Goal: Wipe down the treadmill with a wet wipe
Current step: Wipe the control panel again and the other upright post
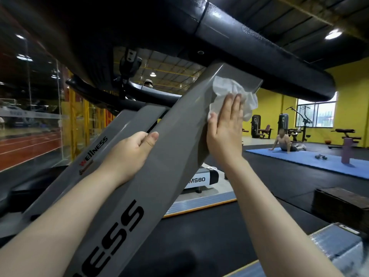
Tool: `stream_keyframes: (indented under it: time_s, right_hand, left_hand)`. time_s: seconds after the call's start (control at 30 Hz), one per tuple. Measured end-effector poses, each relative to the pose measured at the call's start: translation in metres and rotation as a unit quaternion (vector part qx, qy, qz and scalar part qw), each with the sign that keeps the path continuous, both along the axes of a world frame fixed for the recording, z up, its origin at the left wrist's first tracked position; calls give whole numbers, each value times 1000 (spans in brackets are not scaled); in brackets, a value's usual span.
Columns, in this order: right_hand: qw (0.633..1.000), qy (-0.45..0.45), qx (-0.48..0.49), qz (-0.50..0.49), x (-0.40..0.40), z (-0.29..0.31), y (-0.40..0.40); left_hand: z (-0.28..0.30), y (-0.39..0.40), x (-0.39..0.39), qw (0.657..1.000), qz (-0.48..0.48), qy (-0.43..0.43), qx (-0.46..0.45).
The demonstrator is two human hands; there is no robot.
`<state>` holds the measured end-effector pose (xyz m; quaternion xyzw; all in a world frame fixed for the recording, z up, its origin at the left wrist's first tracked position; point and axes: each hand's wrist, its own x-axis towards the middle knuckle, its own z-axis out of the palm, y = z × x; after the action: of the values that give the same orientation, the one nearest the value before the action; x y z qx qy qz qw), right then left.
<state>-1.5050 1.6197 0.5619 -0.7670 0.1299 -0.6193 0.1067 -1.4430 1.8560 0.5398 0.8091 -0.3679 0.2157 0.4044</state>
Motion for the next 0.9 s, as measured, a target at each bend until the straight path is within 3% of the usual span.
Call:
stream_keyframes:
  time_s: [0.07, 0.17, 0.3, 0.4, 0.5, 0.6, 0.67, 0.73, 0.8, 0.9]
  right_hand:
    - [1000, -17, 5, 19, -5, -4, -1]
    - [984, -54, 116, 124, -5, 34, -33]
    - [883, -162, 356, 261, -9, 95, -64]
    - [859, -208, 382, 271, -8, 100, -60]
    - [847, -197, 390, 302, 3, 40, -6]
    - [841, -93, 400, 352, 1, -73, 74]
    - [833, -4, 400, 382, -14, -113, 109]
    - [831, -26, 406, 380, -15, -103, 93]
    - [851, -109, 391, 333, -12, -66, 63]
    - [850, -184, 375, 320, 4, -41, 53]
  left_hand:
    - [-1, 0, 4, 1000, -8, -4, -1]
    - [-3, 0, 8, 1000, -2, -7, -6]
    - [-4, -2, 10, 1000, -13, -8, -9]
    - [-3, -2, 12, 1000, -17, -7, -8]
    - [-2, -2, 11, 1000, -19, -7, -12]
    - [-1, -3, 8, 999, -21, -19, -26]
    - [-2, -2, 7, 999, -17, -28, -30]
    - [-3, -2, 8, 999, -14, -38, -23]
    - [-3, -3, 8, 999, -8, -42, -18]
    - [-4, -2, 9, 998, -2, -50, -23]
